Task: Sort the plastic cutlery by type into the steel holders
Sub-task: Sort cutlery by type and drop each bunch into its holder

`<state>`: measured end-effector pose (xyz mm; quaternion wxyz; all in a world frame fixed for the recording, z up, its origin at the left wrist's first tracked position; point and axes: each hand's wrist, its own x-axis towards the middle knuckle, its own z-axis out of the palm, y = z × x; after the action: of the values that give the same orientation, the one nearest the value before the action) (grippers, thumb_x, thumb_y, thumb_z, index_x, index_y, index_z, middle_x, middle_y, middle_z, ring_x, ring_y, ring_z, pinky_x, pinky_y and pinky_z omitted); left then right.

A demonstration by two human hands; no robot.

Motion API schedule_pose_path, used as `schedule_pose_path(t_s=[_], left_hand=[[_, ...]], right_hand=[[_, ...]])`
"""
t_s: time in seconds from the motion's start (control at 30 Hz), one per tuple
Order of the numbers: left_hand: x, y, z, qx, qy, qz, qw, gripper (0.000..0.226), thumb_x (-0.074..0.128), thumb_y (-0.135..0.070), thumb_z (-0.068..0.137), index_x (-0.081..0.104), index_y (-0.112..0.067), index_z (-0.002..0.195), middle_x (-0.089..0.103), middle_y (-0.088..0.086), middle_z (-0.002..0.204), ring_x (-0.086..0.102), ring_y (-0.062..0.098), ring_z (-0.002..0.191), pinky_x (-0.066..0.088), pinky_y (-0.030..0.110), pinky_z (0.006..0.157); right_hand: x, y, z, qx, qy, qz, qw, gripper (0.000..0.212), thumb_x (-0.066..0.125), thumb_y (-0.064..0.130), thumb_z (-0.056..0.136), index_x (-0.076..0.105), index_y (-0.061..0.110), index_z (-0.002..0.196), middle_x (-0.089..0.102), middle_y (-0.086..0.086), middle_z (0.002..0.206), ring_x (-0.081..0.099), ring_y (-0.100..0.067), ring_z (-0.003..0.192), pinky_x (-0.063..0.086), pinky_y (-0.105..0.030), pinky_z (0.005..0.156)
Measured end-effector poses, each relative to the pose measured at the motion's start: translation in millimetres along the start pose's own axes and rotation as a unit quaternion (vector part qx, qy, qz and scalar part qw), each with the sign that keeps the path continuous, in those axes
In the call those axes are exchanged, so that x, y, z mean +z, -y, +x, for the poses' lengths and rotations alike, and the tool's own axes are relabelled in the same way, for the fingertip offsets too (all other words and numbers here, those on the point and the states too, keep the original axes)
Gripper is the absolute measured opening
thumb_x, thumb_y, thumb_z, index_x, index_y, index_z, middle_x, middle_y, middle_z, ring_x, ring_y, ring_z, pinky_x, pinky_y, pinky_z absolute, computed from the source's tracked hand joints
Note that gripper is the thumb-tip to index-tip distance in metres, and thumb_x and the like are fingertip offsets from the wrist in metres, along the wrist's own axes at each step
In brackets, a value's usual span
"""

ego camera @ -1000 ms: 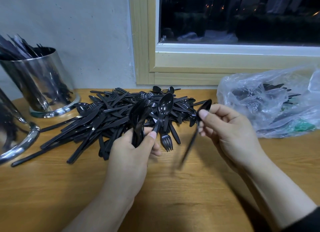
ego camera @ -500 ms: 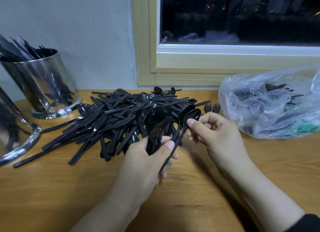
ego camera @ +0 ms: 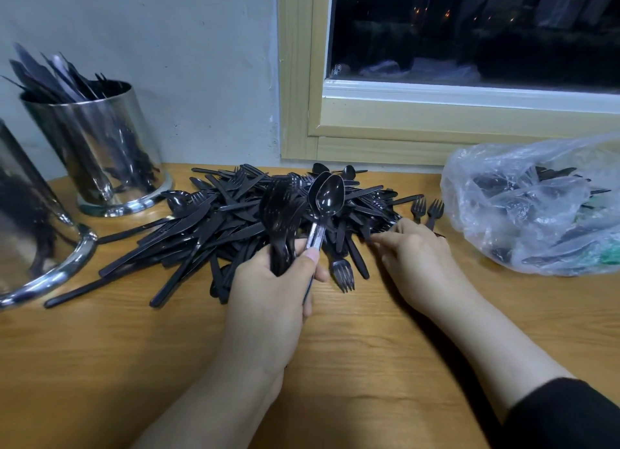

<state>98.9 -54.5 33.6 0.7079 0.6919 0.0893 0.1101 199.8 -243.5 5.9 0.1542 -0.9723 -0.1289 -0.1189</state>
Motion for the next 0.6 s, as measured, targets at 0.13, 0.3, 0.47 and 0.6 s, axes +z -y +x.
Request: schedule_pose_path(t_s=[0.13,0.3,0.47,0.6], left_hand=[[0,1,1,0.004,-0.002,-0.002,1.0,0.022,0.061,-0.026,0.1,0.073,-0.036,0.084,0.067,0.024,0.081,0.047,0.02,0.053,0.043,0.036,0.056],[1,2,1,0.001,-0.006,-0.007,1.0,0.025,0.062,-0.025,0.099,0.072,-0.04,0.083,0.067,0.024,0.081,0.047,0.02,0.052,0.042,0.035,0.054],[1,0,1,0.002,-0.005,-0.006,1.0,0.03,0.062,-0.024,0.099,0.073,-0.045,0.08,0.068,0.02,0.08,0.047,0.018,0.052,0.041,0.035,0.055],[1,0,0,-0.005,-0.001,-0.004,1.0,0.03,0.062,-0.024,0.099,0.073,-0.046,0.081,0.069,0.019,0.08,0.048,0.017,0.053,0.042,0.035,0.056]], right_hand=[[4,2,8,0.003,-0.002,-0.017,1.0,0.036,0.048,0.034,0.105,0.057,0.036,0.139,0.041,0.007,0.091,0.042,-0.018,0.095,0.033,-0.039,0.082],[6,5,16,0.015,-0.012,-0.047,0.999,0.036,0.051,0.028,0.102,0.06,0.035,0.136,0.043,0.003,0.093,0.047,-0.023,0.098,0.028,-0.039,0.079],[8,5,18,0.039,0.001,-0.063,0.997,0.034,0.052,0.034,0.101,0.061,0.03,0.134,0.045,0.002,0.1,0.048,-0.024,0.105,0.03,-0.04,0.084],[6,6,16,0.033,0.007,-0.074,0.997,0.034,0.048,0.036,0.103,0.061,0.036,0.134,0.044,0.003,0.101,0.046,-0.023,0.106,0.029,-0.04,0.084]])
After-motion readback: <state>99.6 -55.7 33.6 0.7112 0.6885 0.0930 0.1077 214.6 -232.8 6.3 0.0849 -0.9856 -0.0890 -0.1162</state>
